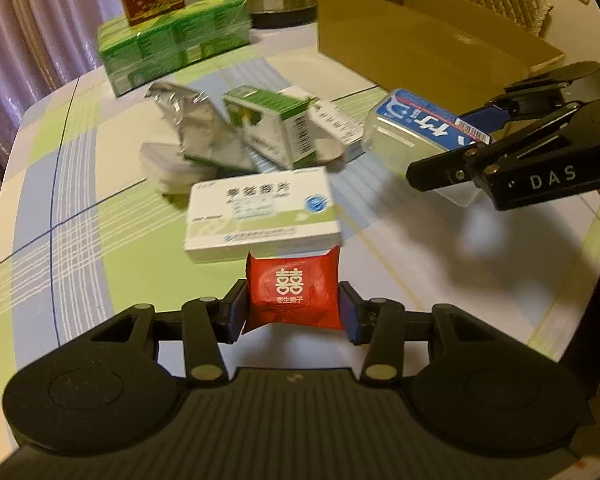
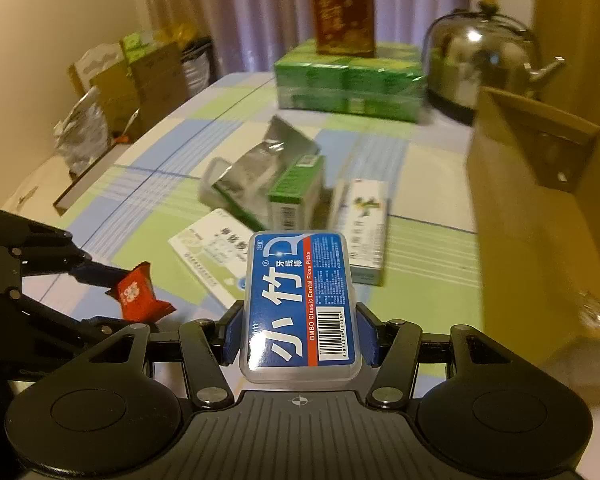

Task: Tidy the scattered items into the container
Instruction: 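Lift the red packet and blue box and carry both over the cardboard box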

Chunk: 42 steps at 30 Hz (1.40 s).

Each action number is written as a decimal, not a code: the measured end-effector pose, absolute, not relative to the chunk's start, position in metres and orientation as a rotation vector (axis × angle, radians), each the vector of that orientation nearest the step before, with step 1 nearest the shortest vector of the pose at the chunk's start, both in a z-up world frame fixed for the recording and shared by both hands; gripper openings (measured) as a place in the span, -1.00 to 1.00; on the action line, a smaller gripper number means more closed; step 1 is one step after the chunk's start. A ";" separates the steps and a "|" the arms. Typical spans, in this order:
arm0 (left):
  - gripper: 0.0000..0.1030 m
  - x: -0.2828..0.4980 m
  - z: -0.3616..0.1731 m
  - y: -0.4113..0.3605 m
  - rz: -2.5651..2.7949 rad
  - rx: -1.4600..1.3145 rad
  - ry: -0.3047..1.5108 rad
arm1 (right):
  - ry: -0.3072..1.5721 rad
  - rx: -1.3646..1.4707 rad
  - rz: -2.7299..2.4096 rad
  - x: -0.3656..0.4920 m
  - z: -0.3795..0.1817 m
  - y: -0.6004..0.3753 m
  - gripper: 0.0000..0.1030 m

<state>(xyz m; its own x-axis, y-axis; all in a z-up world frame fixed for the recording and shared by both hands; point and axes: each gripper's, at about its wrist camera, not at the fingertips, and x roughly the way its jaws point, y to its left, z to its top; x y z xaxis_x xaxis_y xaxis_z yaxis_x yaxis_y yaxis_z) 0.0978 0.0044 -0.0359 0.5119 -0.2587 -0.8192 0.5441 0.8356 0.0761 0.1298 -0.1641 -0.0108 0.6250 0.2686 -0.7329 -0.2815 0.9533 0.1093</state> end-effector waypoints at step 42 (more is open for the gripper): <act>-0.19 0.153 0.059 -0.227 -0.814 0.328 0.710 | 0.681 0.098 -0.041 0.114 0.061 -0.387 0.03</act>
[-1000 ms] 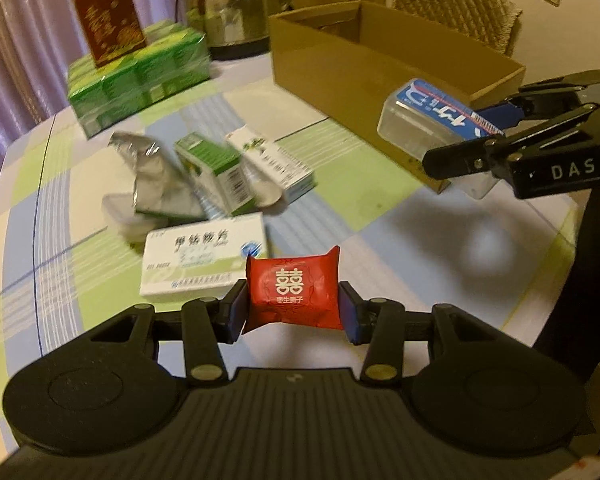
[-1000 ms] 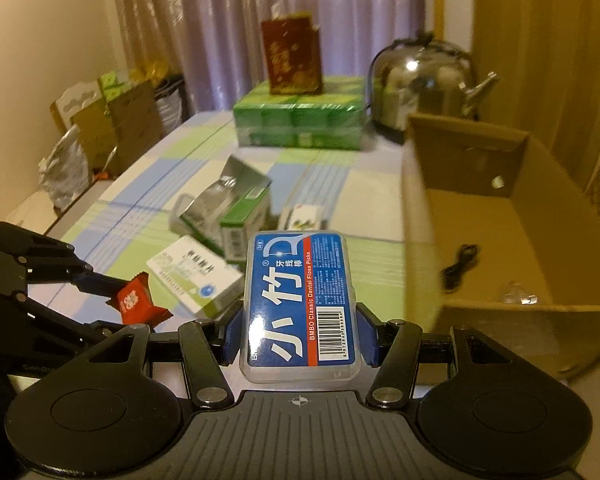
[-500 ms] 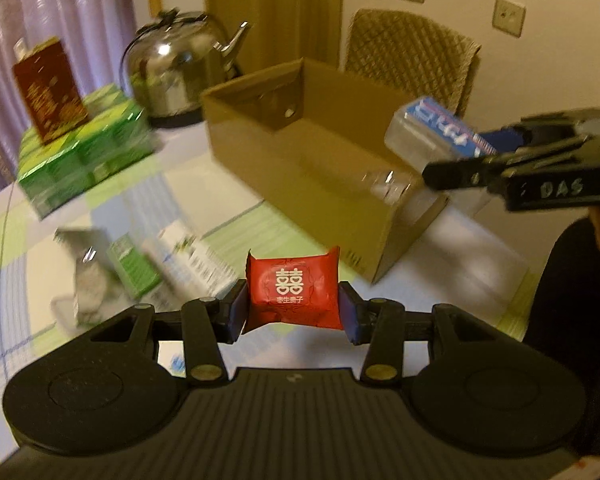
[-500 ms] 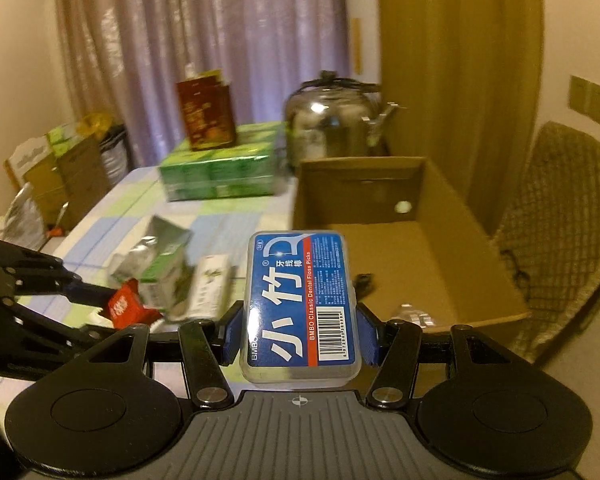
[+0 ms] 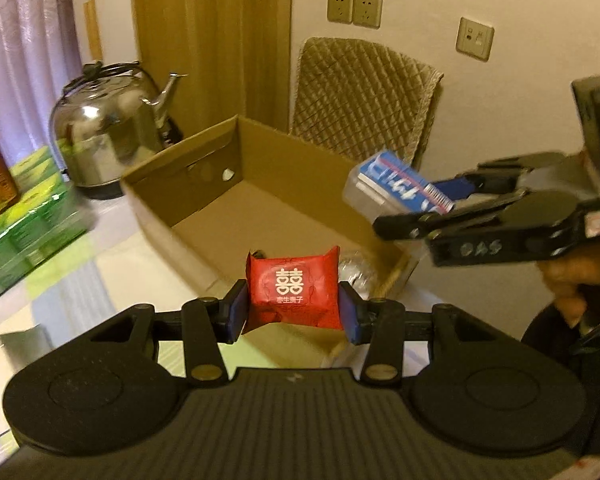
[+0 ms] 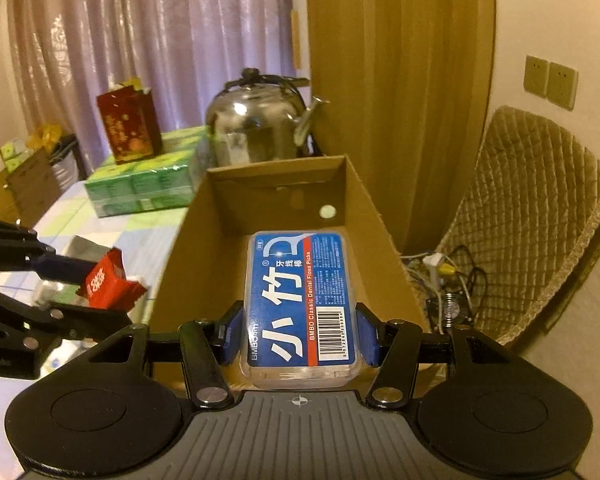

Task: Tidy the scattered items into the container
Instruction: 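Lift the red packet and blue box and carry both over the cardboard box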

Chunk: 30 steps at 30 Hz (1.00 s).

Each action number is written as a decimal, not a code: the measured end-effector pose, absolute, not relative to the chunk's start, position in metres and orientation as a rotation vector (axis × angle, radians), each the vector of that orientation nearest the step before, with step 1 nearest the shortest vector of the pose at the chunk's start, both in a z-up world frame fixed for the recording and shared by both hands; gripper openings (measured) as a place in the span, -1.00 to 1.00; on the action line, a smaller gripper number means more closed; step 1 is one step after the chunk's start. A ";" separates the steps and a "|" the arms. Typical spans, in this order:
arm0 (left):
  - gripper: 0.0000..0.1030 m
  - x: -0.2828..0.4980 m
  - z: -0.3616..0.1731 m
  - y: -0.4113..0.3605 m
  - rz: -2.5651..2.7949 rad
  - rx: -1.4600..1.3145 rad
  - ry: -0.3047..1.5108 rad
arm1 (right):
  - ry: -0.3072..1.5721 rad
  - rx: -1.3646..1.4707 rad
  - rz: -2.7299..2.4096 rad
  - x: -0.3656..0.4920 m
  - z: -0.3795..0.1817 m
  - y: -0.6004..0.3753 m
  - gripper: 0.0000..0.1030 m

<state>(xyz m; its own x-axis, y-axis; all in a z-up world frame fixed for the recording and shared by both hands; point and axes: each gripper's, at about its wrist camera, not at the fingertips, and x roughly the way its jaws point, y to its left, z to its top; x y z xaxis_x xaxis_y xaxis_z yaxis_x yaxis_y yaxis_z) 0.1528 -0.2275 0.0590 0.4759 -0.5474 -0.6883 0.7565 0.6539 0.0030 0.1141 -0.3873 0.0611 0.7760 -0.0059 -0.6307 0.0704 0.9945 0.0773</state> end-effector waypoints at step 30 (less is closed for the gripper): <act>-0.19 0.205 -0.002 -0.293 -0.857 0.613 0.780 | 0.852 -0.003 0.001 0.182 0.006 -0.412 0.03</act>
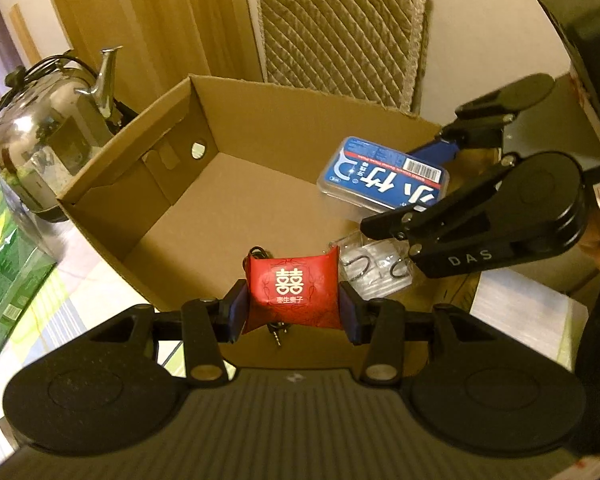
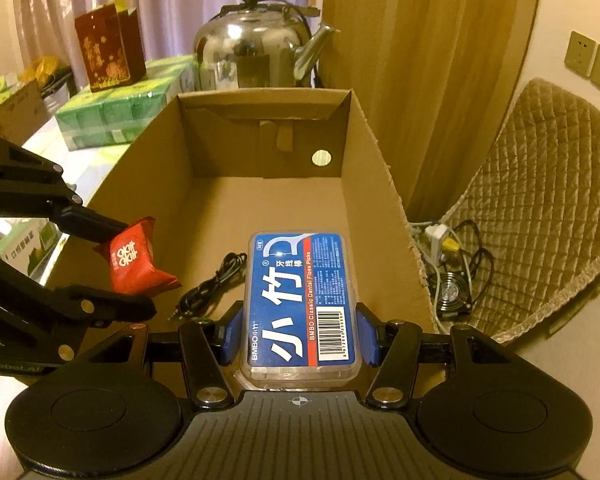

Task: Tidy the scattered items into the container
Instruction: 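Lift the red packet and blue box and carry both over the cardboard box, then open left gripper to drop the red packet while right gripper releases the blue box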

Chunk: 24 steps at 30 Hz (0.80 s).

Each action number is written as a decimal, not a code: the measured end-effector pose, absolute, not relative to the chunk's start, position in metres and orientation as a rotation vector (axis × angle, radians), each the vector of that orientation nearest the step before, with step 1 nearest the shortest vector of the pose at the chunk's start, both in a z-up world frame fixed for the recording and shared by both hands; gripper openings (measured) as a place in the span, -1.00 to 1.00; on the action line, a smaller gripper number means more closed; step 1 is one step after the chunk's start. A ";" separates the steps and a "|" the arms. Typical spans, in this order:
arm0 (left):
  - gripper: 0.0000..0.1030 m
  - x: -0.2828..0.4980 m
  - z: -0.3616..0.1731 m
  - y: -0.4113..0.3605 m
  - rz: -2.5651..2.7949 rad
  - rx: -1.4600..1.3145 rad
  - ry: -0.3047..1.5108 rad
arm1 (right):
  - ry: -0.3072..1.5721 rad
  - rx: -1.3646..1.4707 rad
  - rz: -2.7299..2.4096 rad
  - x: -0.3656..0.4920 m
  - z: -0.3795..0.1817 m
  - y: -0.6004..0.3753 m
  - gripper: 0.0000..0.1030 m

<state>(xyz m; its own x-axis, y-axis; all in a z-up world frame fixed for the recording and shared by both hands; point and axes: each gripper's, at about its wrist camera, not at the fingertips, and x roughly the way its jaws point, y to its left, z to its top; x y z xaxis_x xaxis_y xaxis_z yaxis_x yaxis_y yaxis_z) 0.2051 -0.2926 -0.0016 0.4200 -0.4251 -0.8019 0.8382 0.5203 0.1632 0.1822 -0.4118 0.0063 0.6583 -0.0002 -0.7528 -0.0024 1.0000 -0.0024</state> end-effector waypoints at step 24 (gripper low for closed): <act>0.01 0.205 -0.003 -0.291 -0.835 0.656 0.755 | 0.858 -0.049 0.014 0.187 0.004 -0.407 0.03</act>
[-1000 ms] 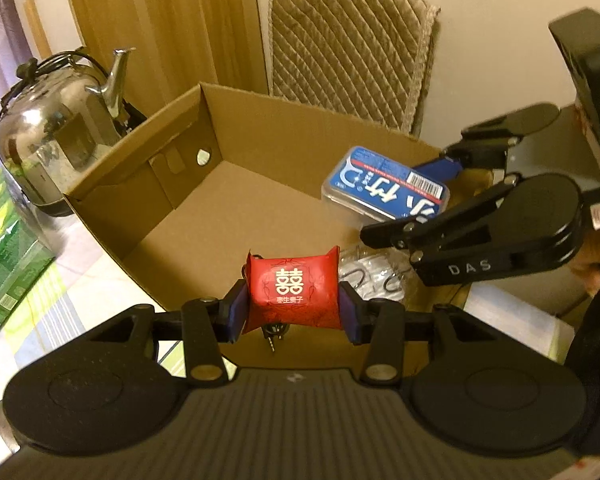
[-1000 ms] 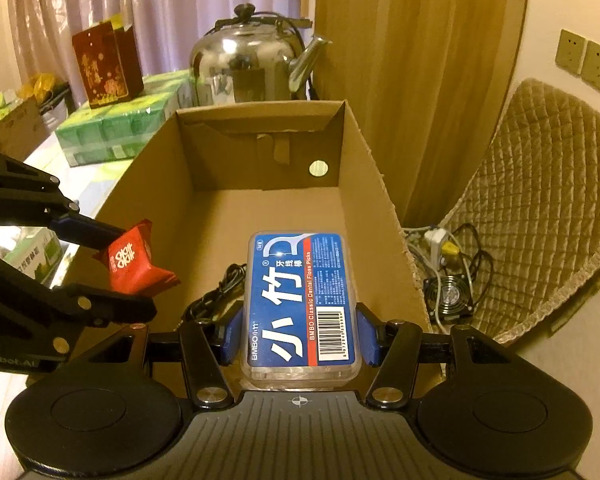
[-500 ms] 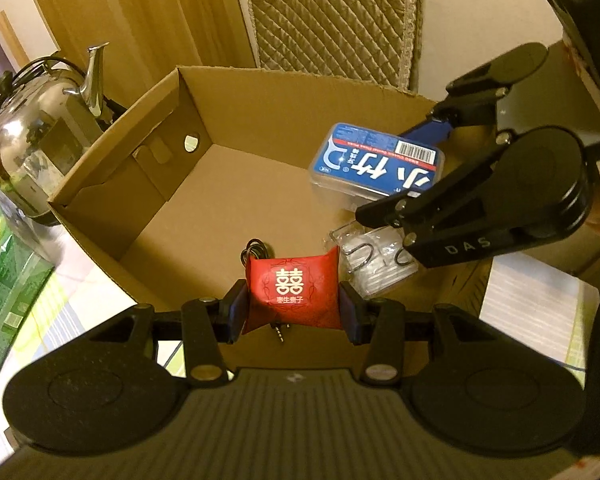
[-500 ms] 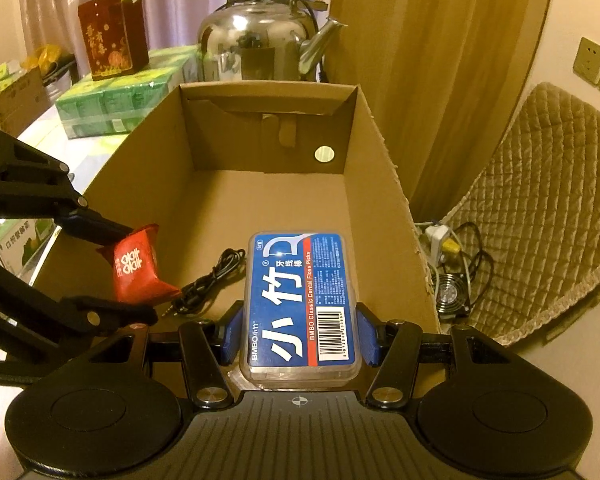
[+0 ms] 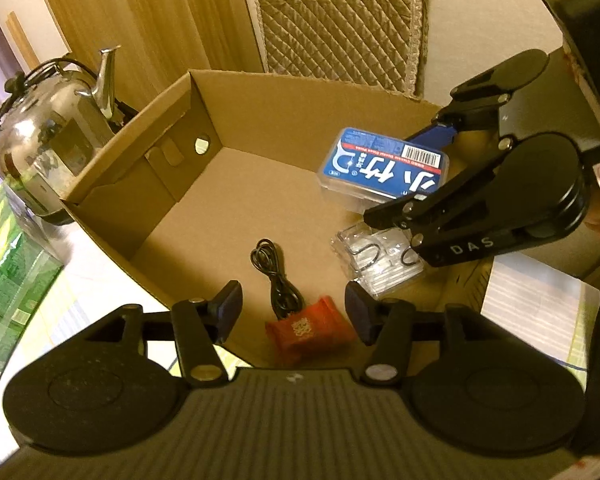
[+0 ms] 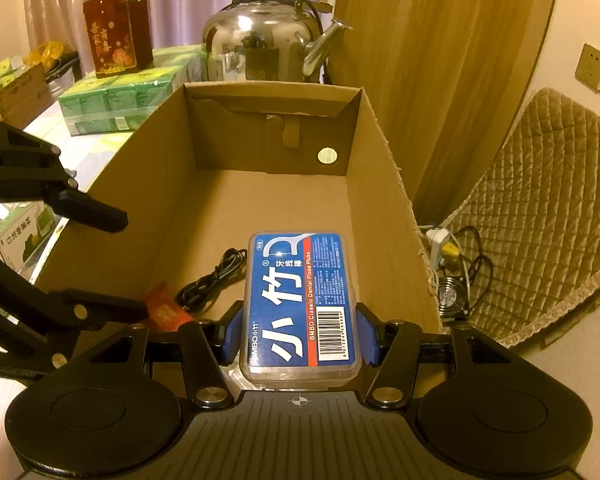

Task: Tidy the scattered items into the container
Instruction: 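Open left gripper to drop the red packet while right gripper releases the blue box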

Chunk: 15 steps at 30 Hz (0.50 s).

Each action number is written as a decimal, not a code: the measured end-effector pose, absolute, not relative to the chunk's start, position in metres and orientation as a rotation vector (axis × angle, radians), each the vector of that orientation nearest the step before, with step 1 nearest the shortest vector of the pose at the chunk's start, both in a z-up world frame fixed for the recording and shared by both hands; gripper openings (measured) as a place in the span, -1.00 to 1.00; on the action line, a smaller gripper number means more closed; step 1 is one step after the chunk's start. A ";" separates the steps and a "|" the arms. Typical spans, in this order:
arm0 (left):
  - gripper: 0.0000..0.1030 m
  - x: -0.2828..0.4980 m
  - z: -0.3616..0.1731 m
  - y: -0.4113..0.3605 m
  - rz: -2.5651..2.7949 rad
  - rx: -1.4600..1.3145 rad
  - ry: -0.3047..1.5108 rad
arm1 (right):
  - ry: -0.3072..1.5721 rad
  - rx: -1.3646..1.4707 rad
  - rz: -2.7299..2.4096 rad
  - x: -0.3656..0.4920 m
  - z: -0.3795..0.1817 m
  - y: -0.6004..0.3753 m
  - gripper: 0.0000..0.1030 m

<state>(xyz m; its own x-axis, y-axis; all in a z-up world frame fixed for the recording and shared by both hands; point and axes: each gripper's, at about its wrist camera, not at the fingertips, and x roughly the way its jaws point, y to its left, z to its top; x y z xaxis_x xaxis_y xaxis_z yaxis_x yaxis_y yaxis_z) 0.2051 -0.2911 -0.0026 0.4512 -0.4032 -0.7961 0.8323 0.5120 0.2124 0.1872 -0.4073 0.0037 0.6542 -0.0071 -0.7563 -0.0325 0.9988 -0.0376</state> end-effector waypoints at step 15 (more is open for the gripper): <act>0.08 0.185 0.046 -0.238 -0.782 0.489 0.667 | 0.898 -0.034 0.141 0.201 0.001 -0.385 0.04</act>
